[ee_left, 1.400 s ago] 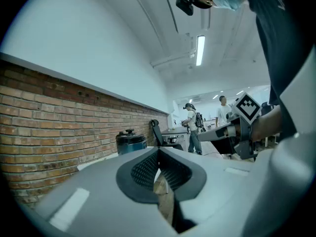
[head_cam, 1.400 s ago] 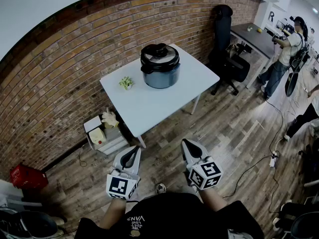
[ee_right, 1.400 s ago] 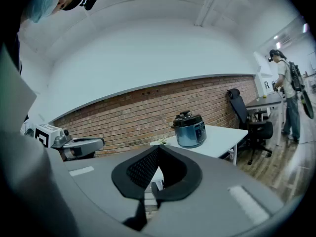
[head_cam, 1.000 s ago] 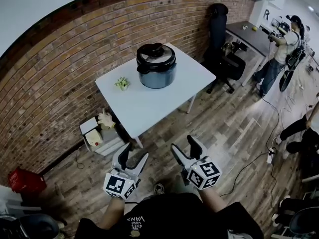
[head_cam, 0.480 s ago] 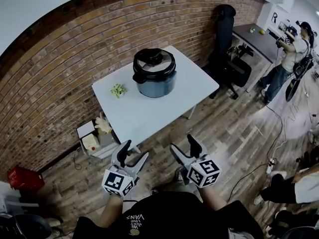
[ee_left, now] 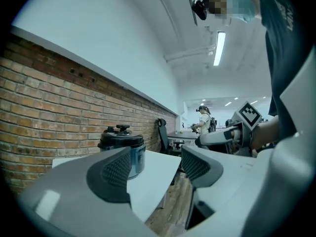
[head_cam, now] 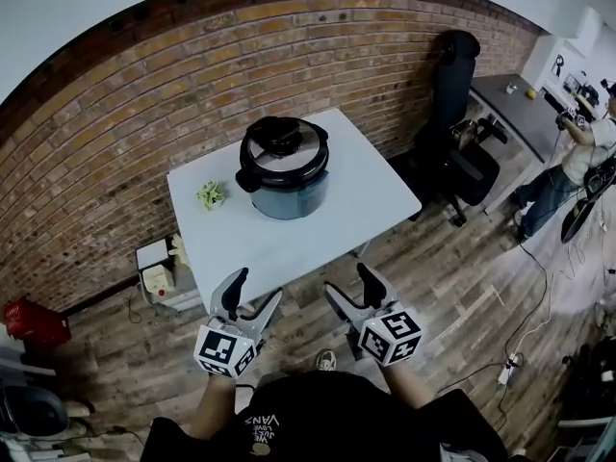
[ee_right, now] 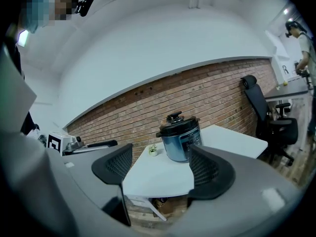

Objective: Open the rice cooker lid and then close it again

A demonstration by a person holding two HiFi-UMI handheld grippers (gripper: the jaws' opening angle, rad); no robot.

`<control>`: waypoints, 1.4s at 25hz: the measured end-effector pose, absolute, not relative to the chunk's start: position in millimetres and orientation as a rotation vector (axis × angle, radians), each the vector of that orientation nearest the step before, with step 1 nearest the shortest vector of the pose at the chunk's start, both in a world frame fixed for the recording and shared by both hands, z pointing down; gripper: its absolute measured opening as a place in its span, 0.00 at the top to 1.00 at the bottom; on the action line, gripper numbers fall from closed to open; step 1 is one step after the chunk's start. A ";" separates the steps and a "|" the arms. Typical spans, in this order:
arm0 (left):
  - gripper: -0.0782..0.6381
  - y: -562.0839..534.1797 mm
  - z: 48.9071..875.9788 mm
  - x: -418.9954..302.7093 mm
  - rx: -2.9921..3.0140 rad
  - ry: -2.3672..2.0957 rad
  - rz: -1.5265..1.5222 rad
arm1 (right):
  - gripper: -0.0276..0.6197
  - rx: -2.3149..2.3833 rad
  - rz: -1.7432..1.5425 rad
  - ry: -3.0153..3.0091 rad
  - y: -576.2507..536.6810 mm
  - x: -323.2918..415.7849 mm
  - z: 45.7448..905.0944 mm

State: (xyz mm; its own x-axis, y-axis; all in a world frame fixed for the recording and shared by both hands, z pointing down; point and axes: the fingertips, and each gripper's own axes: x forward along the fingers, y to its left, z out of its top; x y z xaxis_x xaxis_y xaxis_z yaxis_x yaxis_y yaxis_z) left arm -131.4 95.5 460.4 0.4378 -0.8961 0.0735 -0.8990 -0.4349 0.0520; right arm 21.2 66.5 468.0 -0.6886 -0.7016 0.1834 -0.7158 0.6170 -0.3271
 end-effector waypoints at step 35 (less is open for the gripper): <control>0.48 -114.1 439.7 -188.7 2.701 -1.518 0.196 | 0.41 1.416 0.703 -2.745 -108.9 -12.5 474.0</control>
State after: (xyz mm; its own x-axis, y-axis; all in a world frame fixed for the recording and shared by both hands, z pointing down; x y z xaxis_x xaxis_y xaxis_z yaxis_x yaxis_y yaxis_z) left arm -188.7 -114.1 439.7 0.5142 -0.8480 0.1281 -0.8527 -0.5216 -0.0297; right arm -12.5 -108.9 474.0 -0.6002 -0.7802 0.1761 -0.7689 0.5021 -0.3959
